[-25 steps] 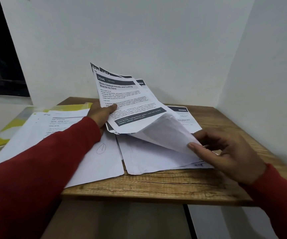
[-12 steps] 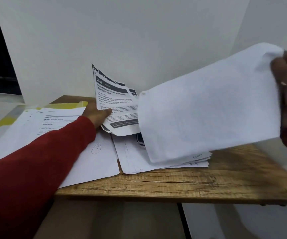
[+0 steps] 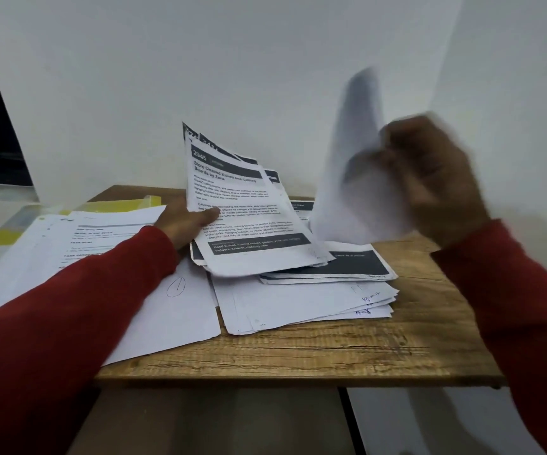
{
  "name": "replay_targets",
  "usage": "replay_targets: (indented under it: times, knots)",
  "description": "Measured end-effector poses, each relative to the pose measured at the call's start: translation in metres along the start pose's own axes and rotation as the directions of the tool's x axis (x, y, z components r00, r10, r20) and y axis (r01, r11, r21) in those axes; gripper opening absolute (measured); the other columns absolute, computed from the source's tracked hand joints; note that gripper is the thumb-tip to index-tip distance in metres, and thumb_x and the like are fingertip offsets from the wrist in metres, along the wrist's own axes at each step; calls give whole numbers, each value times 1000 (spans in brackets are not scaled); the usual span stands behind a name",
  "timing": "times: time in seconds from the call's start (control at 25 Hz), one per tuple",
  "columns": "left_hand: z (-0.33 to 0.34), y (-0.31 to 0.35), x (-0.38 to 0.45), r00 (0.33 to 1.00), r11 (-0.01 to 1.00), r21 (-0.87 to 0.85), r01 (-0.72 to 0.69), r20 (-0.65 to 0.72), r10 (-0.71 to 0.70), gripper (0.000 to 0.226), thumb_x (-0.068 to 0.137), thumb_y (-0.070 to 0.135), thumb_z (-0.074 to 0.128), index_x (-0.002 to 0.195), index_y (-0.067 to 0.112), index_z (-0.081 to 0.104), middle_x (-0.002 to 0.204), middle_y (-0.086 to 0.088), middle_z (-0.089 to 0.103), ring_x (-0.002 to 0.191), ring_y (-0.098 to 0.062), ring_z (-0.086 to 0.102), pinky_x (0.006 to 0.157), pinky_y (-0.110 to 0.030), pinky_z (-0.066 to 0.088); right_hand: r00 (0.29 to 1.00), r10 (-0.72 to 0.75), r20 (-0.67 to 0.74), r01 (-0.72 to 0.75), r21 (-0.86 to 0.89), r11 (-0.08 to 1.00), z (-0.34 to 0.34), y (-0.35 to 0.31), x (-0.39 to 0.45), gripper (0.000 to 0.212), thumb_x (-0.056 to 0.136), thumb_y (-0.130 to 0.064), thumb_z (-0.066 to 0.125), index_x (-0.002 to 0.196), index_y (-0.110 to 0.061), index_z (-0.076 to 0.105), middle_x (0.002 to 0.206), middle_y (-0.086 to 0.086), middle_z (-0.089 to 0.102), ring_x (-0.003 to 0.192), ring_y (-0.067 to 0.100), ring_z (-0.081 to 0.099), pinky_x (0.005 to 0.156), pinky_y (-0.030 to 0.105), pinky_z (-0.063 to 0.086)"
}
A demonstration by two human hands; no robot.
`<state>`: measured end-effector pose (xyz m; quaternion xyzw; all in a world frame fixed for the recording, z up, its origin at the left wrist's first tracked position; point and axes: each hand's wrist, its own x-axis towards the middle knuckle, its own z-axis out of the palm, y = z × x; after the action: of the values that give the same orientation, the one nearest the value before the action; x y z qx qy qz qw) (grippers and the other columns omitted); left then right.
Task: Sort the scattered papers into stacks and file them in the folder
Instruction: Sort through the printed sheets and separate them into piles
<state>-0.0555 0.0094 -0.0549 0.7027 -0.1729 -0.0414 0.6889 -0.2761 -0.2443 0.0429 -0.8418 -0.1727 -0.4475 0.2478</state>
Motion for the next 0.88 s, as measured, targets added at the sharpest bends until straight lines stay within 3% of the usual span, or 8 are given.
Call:
replay_targets:
  times: [0.12,0.2,0.4,0.56,0.64,0.76,0.8,0.88]
  knots:
    - [6,5,-9,997,997,-76,-21,71,27,26,95,3,61,121,4,62,105,-8,74,74,-10,73,63,-21,57,892,-71,446,140,-124,982,57,-13,-18,20,99,-27,50,115,-23,61,103,-20,70,92,-1,67,76,26,55]
    - [10,10,-14,997,988,-155,21,71,-10,28,99,11,56,123,-1,61,98,-5,75,72,-13,74,59,-23,58,825,-61,562,195,-183,963,80,-6,-18,24,99,-31,46,122,-34,54,115,-13,70,98,15,69,75,40,57]
    - [9,20,-19,939,932,-318,176,338,-62,65,91,66,38,127,17,62,121,-11,70,106,-25,70,88,-40,59,670,-64,740,184,-82,979,113,0,-22,27,103,-25,44,128,-35,49,126,-10,64,111,17,62,91,42,51]
    - [6,11,-15,938,998,-53,16,347,4,48,81,21,77,124,5,62,119,-15,71,104,-30,71,87,-40,59,594,-41,804,155,-63,986,115,-8,-18,29,103,-24,45,130,-24,54,125,-5,64,112,18,60,95,41,48]
    - [5,8,-12,951,999,23,-23,308,15,45,81,2,76,123,2,61,116,-13,72,102,-29,71,85,-36,59,631,-55,774,15,58,998,103,-12,-17,33,101,-33,46,128,-20,59,126,-4,64,118,11,58,102,30,44]
    - [2,17,-10,970,989,-104,106,231,-80,29,90,-1,64,118,3,64,114,-15,72,88,-24,74,77,-34,62,865,201,459,-262,74,962,76,20,-4,36,102,-40,43,121,-19,66,120,-7,66,116,7,59,99,14,41]
    - [4,22,-7,962,972,-156,177,235,-138,26,93,0,59,119,3,64,115,-14,71,85,-24,74,77,-35,62,878,349,329,-362,-22,932,65,39,0,35,102,-41,45,118,-19,67,117,-6,67,114,12,61,99,18,43]
    - [13,30,1,949,950,-195,244,250,-192,29,97,0,53,125,2,61,119,-16,69,91,-27,71,78,-38,61,764,611,208,-527,-345,777,48,83,1,42,101,-50,43,119,-20,66,121,3,67,116,25,60,104,36,43]
